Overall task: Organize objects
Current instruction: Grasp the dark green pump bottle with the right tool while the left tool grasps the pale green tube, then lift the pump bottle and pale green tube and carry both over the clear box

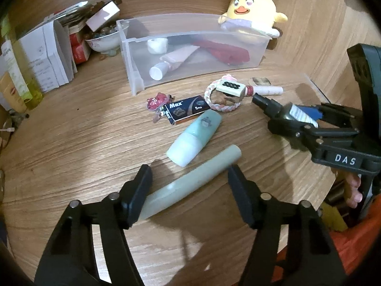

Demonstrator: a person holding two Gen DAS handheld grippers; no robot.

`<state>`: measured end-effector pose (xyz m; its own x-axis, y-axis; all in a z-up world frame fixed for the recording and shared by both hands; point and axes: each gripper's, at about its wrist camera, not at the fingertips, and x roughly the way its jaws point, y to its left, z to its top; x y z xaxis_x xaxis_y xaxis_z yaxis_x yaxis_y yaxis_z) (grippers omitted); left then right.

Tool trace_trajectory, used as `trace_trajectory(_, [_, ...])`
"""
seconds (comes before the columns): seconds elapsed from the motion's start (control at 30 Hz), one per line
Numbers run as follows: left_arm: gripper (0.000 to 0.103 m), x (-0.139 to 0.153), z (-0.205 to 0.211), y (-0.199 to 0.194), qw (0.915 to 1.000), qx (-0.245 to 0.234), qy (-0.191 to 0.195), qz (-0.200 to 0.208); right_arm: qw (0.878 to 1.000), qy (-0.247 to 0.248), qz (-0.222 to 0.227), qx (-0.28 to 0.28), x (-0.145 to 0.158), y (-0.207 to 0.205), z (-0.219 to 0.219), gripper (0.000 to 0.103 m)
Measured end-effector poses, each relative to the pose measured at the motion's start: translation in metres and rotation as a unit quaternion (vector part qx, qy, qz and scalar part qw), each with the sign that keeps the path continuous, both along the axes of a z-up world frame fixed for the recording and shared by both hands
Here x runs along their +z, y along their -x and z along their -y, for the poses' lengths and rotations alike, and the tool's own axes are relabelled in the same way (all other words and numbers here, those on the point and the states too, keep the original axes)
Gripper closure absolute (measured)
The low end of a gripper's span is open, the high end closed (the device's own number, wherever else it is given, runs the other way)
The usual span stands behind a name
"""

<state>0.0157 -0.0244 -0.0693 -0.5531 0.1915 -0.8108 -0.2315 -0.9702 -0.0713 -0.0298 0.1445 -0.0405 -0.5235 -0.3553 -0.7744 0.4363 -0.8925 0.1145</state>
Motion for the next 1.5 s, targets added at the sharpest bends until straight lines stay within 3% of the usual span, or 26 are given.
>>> trace_trajectory(0.17, [0.046,-0.001,-0.01,-0.006,0.9996,-0.023,0.013,-0.002,1.0,0.003,0.0,-0.004,-0.001,-0.003,-0.007,0.057])
trace_trajectory(0.23, [0.056,-0.001,-0.014,-0.007,0.9995,-0.025,0.018,-0.005,1.0,0.009,0.002,-0.004,-0.002,-0.004,-0.01,0.065])
trace_trajectory(0.53, [0.088,0.001,-0.017,-0.006,0.9993,-0.028,0.026,-0.004,1.0,0.026,0.003,-0.007,-0.003,-0.008,-0.015,0.065])
trace_trajectory(0.77, [0.088,0.006,-0.015,-0.011,0.9996,-0.018,0.022,-0.007,0.999,0.036,-0.004,-0.01,0.002,-0.012,-0.019,0.065])
trace_trajectory(1.5, [0.088,0.071,-0.008,-0.003,0.9937,0.012,-0.029,-0.108,0.996,0.06,-0.07,-0.003,0.049,-0.001,-0.018,0.065])
